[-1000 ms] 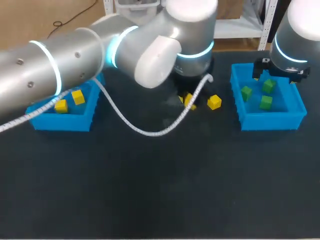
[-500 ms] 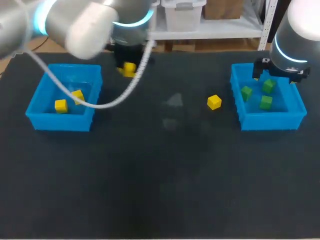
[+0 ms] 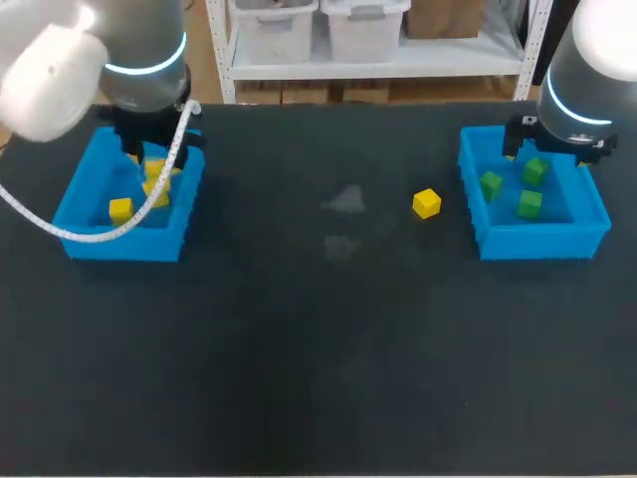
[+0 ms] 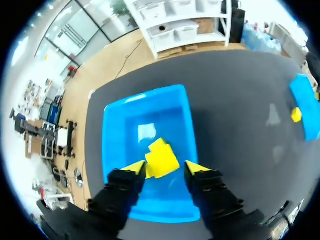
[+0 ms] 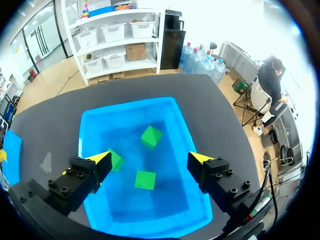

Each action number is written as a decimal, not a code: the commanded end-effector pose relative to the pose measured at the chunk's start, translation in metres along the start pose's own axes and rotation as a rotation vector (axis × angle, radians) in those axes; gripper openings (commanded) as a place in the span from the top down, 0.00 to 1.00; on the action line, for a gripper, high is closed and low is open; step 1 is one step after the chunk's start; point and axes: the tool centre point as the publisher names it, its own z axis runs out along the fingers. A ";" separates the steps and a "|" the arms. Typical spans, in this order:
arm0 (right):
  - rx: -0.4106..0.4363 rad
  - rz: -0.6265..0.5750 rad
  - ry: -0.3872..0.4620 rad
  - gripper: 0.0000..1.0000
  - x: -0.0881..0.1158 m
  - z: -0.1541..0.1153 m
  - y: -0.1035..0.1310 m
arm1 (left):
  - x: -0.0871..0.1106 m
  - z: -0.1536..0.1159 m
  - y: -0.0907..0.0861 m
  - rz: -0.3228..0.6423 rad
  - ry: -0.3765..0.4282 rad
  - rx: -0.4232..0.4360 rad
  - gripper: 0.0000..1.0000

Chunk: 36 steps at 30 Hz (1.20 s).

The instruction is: Put the green cubes in the right bin and the yellow cubes in the left bin.

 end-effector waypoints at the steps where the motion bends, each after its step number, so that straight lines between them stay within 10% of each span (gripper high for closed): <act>1: -0.001 0.002 -0.009 0.00 0.002 -0.001 -0.001 | -0.007 -0.005 -0.021 0.048 -0.085 0.057 0.00; 11: -0.001 0.002 -0.009 0.00 0.002 -0.001 -0.001 | -0.065 -0.036 -0.148 0.263 -0.192 0.279 0.00; 22: -0.001 0.002 -0.009 0.00 0.002 -0.001 -0.001 | -0.079 -0.039 -0.282 0.627 -0.244 0.415 0.00; 36: -0.001 0.002 -0.009 0.00 0.002 -0.001 -0.001 | -0.085 -0.011 -0.335 0.736 -0.166 0.423 0.00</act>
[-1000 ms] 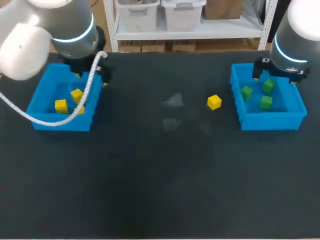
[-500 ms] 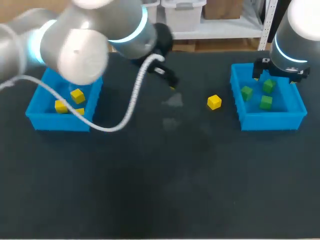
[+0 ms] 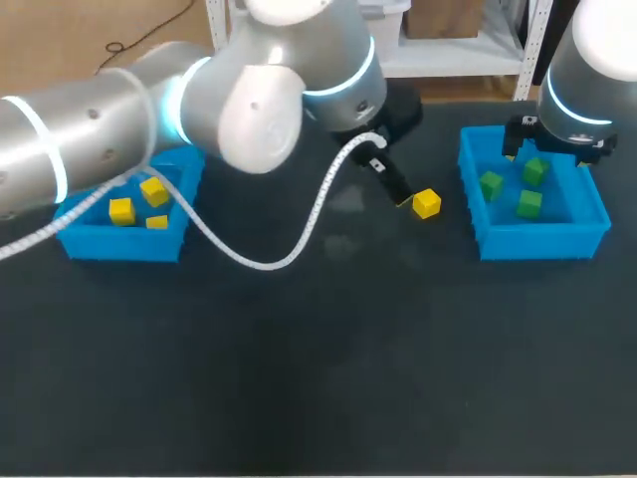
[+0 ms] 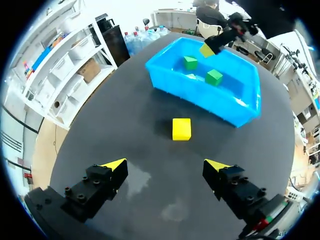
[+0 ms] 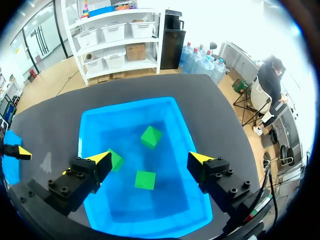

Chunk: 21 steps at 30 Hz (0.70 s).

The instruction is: Put the green cubes in the right bin and the yellow cubes in the left bin.

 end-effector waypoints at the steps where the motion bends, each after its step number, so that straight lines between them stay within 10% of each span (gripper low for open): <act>1: -0.001 0.002 -0.009 0.00 0.002 -0.001 -0.001 | -0.024 0.016 -0.003 0.000 0.043 0.013 0.00; 21: -0.001 0.002 -0.009 0.00 0.002 -0.001 -0.001 | -0.035 0.051 -0.027 0.021 0.095 0.047 0.00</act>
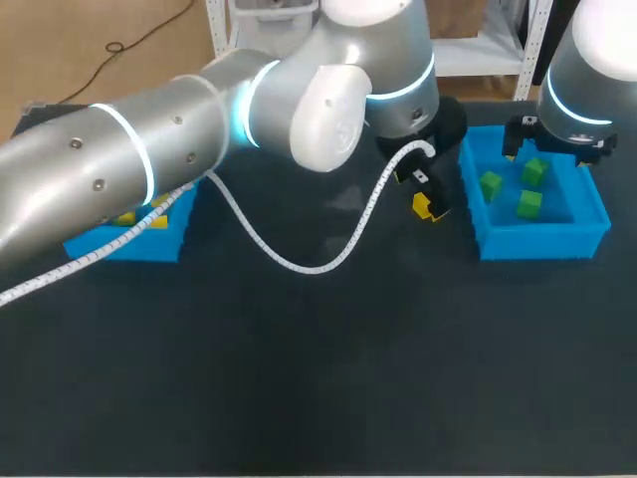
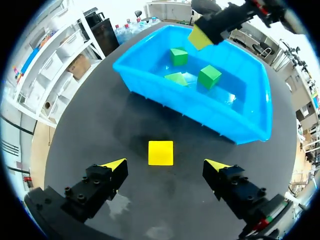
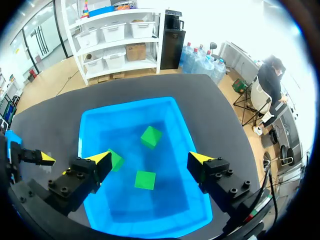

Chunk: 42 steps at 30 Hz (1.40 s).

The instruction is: Put the green cubes in the right bin and the yellow cubes in the left bin.

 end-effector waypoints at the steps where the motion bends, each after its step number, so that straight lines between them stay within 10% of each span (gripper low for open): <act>1: -0.001 0.002 -0.009 0.00 0.002 -0.001 -0.001 | -0.008 0.007 0.003 -0.004 0.014 0.005 0.00; 19: -0.001 0.002 -0.009 0.00 0.002 -0.001 -0.001 | -0.006 0.025 0.000 -0.004 0.040 -0.022 0.00; 22: -0.001 0.002 -0.009 0.00 0.002 -0.001 -0.001 | -0.003 0.027 0.001 -0.033 0.028 -0.044 1.00; 34: -0.001 0.002 -0.009 0.00 0.002 -0.001 -0.001 | 0.020 0.023 0.008 -0.114 -0.014 -0.091 1.00; 42: -0.001 0.002 -0.009 0.00 0.002 -0.001 -0.001 | 0.051 -0.034 0.059 -0.255 -0.118 -0.161 1.00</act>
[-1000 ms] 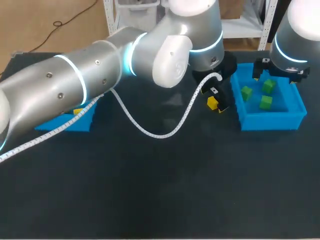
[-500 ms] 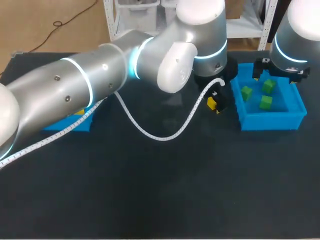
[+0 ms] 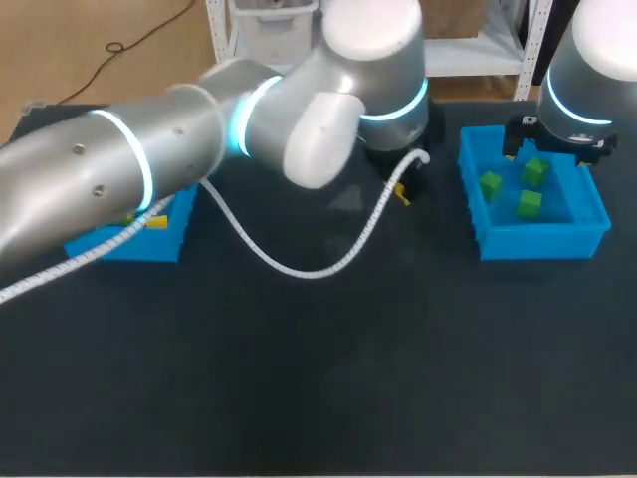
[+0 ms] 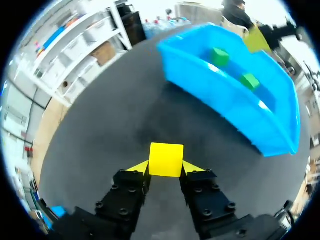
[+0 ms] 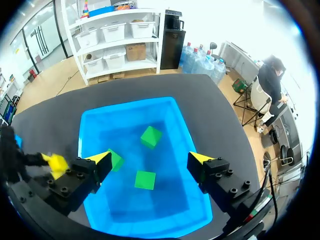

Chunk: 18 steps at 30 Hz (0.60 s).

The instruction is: Put the green cubes in the right bin and the yellow cubes in the left bin.

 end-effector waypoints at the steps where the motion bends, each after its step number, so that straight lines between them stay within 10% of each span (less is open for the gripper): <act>1: -0.001 0.002 -0.009 0.00 0.002 -0.001 -0.001 | 0.034 -0.048 0.040 -0.068 -0.102 -0.030 1.00; 11: -0.001 0.002 -0.009 0.00 0.002 -0.001 -0.001 | 0.114 -0.128 0.176 -0.389 -0.155 -0.245 1.00; 18: -0.001 0.002 -0.009 0.00 0.002 -0.001 -0.001 | 0.197 -0.159 0.234 -0.591 -0.133 -0.323 1.00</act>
